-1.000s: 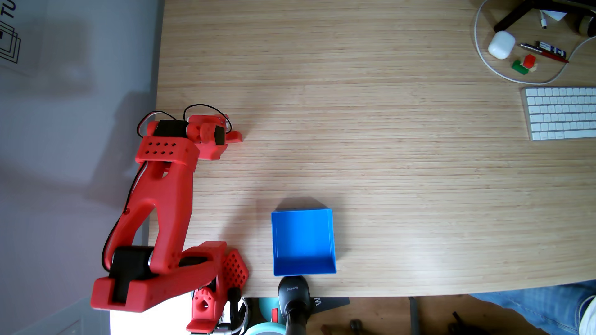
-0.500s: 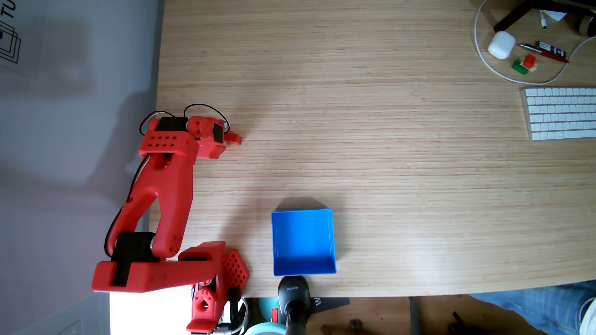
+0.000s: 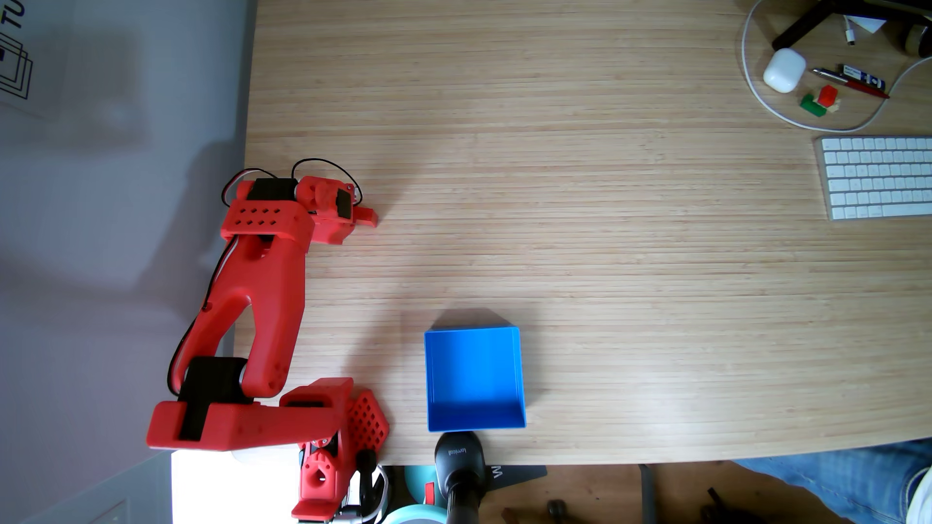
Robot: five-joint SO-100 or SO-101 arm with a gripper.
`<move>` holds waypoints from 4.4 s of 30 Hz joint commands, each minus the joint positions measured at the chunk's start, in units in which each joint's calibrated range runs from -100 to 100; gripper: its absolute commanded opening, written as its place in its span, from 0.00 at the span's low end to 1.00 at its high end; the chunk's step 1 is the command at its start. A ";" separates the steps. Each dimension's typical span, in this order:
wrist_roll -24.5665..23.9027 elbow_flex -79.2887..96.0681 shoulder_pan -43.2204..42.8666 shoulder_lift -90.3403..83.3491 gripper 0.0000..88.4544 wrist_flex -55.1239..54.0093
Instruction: Put the red lego brick in blue bin
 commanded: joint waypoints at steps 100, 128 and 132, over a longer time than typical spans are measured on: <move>22.81 24.89 61.92 -40.31 0.17 17.78; -1.27 18.72 15.11 -40.47 0.00 23.30; -3.03 22.72 10.42 -42.55 0.00 19.89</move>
